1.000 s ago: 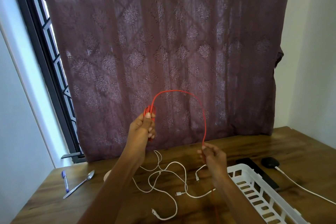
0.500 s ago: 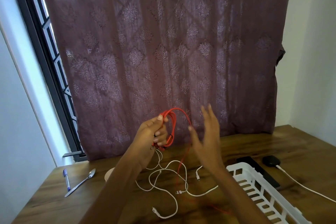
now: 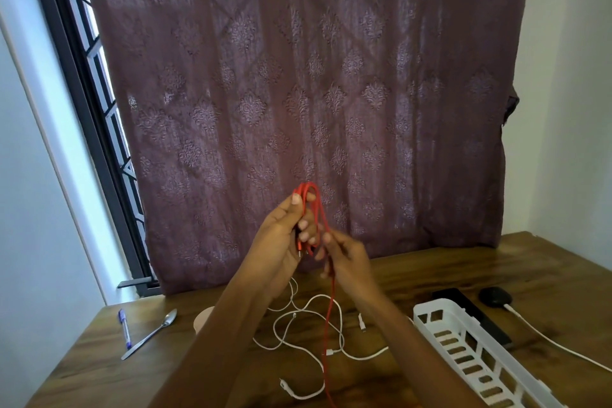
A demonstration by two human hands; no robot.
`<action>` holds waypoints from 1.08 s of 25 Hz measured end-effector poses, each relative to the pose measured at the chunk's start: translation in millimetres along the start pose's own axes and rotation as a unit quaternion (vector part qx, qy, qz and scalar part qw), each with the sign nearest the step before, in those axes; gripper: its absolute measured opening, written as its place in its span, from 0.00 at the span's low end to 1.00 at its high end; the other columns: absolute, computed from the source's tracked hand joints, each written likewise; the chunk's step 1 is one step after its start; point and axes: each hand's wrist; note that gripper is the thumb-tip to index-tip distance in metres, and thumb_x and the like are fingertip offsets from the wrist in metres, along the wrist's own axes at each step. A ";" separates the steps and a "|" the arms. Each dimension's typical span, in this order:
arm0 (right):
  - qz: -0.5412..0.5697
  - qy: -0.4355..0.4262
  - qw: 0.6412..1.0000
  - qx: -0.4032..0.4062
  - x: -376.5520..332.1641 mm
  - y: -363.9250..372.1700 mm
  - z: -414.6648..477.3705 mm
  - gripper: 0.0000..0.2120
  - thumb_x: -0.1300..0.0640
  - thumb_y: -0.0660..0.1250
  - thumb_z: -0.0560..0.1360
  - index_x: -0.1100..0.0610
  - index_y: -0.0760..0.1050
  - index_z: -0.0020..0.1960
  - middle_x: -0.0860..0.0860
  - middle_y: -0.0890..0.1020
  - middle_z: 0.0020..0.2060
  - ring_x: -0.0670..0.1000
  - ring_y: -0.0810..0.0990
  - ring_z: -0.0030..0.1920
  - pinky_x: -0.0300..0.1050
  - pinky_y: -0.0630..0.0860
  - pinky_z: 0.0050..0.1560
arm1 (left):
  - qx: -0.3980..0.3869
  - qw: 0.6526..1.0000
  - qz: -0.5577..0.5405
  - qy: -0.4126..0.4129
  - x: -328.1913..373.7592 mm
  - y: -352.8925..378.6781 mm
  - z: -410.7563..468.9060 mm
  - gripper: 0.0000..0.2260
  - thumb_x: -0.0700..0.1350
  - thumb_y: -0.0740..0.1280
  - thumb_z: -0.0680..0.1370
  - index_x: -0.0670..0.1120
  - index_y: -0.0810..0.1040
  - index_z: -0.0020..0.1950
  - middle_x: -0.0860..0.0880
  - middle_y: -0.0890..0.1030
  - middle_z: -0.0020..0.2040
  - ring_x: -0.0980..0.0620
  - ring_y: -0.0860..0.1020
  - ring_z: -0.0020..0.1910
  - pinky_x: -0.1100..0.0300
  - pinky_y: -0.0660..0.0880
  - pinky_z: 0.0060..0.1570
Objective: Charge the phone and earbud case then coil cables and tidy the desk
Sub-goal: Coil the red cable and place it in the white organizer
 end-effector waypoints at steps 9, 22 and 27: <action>-0.460 -0.056 0.871 -0.164 -12.6 11.3 -52.8 0.21 0.56 0.54 0.79 0.53 0.61 0.72 0.53 0.80 0.54 0.54 0.78 0.52 0.48 0.72 0.48 | 0.097 0.951 0.270 0.111 -20.4 -27.3 5.1 0.08 0.42 0.55 0.81 0.48 0.74 0.48 0.51 0.72 0.31 0.62 0.72 0.28 0.70 0.72 0.34; -0.333 -0.299 0.893 -0.048 -113.1 -40.2 -12.4 0.04 0.57 0.71 0.70 0.55 0.83 0.43 0.50 0.82 0.37 0.50 0.78 0.40 0.50 0.76 0.40 | -0.024 0.984 0.175 -0.027 -17.2 -10.5 -9.5 0.14 0.42 0.52 0.81 0.40 0.72 0.40 0.51 0.70 0.20 0.60 0.61 0.16 0.69 0.61 0.19; -0.174 -0.263 0.947 -0.064 -106.1 -58.2 3.2 0.10 0.71 0.67 0.71 0.59 0.82 0.45 0.50 0.80 0.39 0.45 0.79 0.41 0.36 0.75 0.44 | -0.066 0.990 0.014 -0.120 -2.6 1.5 -14.6 0.13 0.46 0.55 0.76 0.40 0.72 0.39 0.53 0.64 0.18 0.62 0.58 0.14 0.69 0.55 0.17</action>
Point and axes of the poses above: each hand's wrist, its own z-axis towards the middle knuckle, its own y-axis out of the palm, x = y × z
